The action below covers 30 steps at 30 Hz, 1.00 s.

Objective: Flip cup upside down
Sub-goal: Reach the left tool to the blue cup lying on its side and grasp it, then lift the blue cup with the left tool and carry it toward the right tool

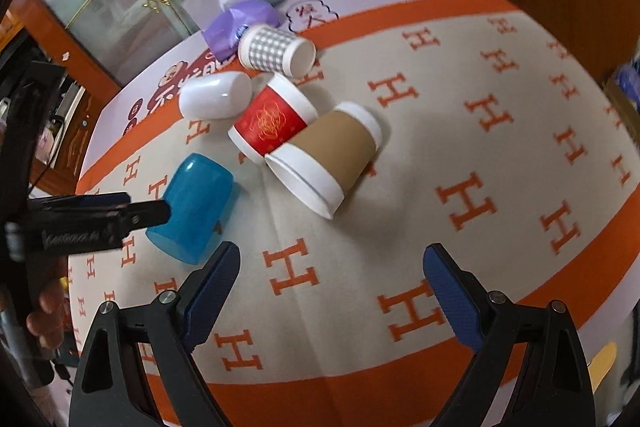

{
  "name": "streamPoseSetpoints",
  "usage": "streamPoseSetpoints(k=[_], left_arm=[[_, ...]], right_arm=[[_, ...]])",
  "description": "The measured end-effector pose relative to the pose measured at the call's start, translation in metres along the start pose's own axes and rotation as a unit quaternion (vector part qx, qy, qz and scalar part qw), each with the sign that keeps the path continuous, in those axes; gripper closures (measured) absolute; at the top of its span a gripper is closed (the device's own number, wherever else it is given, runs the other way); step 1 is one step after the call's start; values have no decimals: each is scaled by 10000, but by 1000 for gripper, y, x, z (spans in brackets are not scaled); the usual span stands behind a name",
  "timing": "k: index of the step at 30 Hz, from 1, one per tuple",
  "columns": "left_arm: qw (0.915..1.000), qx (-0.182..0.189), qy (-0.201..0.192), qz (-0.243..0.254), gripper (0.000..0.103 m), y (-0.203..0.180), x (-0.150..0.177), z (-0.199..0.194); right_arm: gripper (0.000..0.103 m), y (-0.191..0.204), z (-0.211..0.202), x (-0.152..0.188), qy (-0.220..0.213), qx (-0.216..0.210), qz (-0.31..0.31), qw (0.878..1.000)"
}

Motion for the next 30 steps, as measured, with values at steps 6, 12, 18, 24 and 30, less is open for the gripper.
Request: streamPoseSetpoints(k=[6,12,18,24,30], left_arm=[[9992,14,188,355,30,-13,-12,32],[9981,-113,243,553,31,-23,-17,50],[9968,-188,165,754,31,-32,-17,55],[9960,-161,352,811,33,-35,-22,70],[9957,-302,326,815,35,-40,-22,77]], right_arm=[[9,-8,21,9,152,-70,369,9992],[10,-16,36,15,212,-86,658,9976],[14,-23,45,19,283,-143,849,9959],[14,-22,49,22,300,-170,871,9956],[15,-29,47,21,294,-132,934,9951]])
Point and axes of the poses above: each gripper's, at about its wrist camera, not at the fingertips, and z roughly the way its jaws point, y to its left, x to its underside, the point moved 1 cm from there along z, roughly the way its jaws point, and after that the axes turned 11 degrees about -x, right-handed, at the moved point
